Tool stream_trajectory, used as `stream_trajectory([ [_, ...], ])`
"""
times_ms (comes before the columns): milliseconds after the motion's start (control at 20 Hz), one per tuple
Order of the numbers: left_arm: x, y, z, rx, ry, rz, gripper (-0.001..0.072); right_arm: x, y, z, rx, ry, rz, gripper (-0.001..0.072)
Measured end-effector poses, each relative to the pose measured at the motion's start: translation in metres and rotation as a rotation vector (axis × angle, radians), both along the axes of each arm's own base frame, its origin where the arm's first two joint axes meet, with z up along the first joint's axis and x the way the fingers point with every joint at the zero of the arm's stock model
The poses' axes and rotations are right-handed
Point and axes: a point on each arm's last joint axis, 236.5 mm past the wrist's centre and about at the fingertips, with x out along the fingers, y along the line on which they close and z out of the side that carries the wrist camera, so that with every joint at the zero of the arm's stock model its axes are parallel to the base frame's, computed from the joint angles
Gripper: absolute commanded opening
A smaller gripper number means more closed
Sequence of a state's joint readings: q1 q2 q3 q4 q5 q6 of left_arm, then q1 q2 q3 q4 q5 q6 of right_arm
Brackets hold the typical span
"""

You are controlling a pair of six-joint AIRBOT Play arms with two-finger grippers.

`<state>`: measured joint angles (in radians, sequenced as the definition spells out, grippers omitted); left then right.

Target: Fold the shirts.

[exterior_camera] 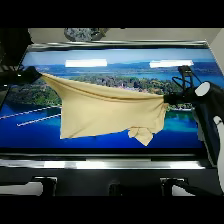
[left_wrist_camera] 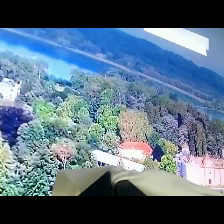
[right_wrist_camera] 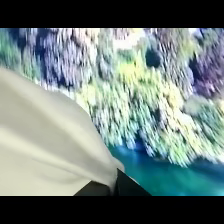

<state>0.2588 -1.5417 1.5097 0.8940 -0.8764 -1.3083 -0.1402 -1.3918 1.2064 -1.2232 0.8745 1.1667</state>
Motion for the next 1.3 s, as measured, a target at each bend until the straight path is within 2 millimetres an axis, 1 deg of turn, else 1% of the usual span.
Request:
stream_trajectory([
  [50,0.005,-0.006,-0.016,-0.026,0.025,-0.006,0.0035,0.011,0.006,-0.011,0.056,-0.007,-0.034,0.0133],
  [100,0.008,-0.013,-0.031,-0.046,0.051,-0.016,0.0181,0.019,0.012,-0.022,0.114,-0.006,-0.067,0.0388],
  [150,0.009,-0.019,-0.041,-0.063,0.072,-0.026,0.0458,0.025,0.015,-0.028,0.157,-0.007,-0.093,0.0587],
  [200,0.008,-0.023,-0.048,-0.078,0.090,-0.037,0.0545,0.029,0.018,-0.030,0.188,-0.010,-0.104,0.0609],
  [250,0.008,-0.024,-0.049,-0.089,0.100,-0.044,0.0528,0.032,0.017,-0.027,0.205,-0.015,-0.100,0.0612],
  [300,0.005,-0.021,-0.048,-0.096,0.114,-0.052,0.0527,0.032,0.012,-0.020,0.208,-0.018,-0.082,0.0629],
  [350,0.000,-0.017,-0.046,-0.107,0.132,-0.058,0.0525,0.029,0.004,-0.013,0.206,-0.011,-0.060,0.0626],
  [400,-0.009,-0.011,-0.046,-0.122,0.169,-0.059,0.0489,0.022,-0.008,-0.006,0.201,0.006,-0.045,0.0623],
  [450,-0.022,-0.005,-0.049,-0.128,0.225,-0.063,0.0406,0.011,-0.025,-0.003,0.188,0.035,-0.038,0.0594],
  [500,-0.040,0.002,-0.057,-0.118,0.300,-0.072,0.0389,-0.003,-0.041,-0.002,0.181,0.076,-0.039,0.0575],
  [550,-0.061,0.009,-0.068,-0.102,0.386,-0.079,0.0389,-0.020,-0.055,-0.005,0.178,0.131,-0.042,0.0549],
  [600,-0.088,0.013,-0.083,-0.082,0.490,-0.090,0.0390,-0.038,-0.068,-0.009,0.175,0.190,-0.046,0.0550],
  [650,-0.113,0.014,-0.094,-0.077,0.574,-0.100,0.0391,-0.053,-0.075,-0.013,0.173,0.243,-0.043,0.0551],
  [700,-0.139,0.011,-0.105,-0.081,0.653,-0.109,0.0391,-0.070,-0.079,-0.018,0.171,0.302,-0.032,0.0552],
  [750,-0.160,0.007,-0.115,-0.088,0.708,-0.116,0.0391,-0.085,-0.080,-0.023,0.170,0.357,-0.019,0.0552],
  [800,-0.181,0.000,-0.124,-0.103,0.754,-0.126,0.0390,-0.096,-0.082,-0.028,0.168,0.396,-0.013,0.0552],
  [900,-0.215,-0.018,-0.141,-0.142,0.813,-0.160,0.0390,-0.113,-0.080,-0.035,0.171,0.457,0.006,0.0552],
  [950,-0.228,-0.027,-0.148,-0.167,0.829,-0.179,0.0392,-0.119,-0.079,-0.037,0.172,0.478,0.013,0.0551],
  [1050,-0.248,-0.043,-0.161,-0.208,0.852,-0.208,0.0398,-0.126,-0.079,-0.039,0.172,0.504,0.023,0.0551],
  [1200,-0.262,-0.062,-0.174,-0.248,0.861,-0.227,0.0399,-0.132,-0.078,-0.041,0.168,0.524,0.042,0.0550],
  [1300,-0.264,-0.068,-0.181,-0.255,0.853,-0.223,0.0399,-0.135,-0.077,-0.041,0.168,0.531,0.058,0.0550],
])
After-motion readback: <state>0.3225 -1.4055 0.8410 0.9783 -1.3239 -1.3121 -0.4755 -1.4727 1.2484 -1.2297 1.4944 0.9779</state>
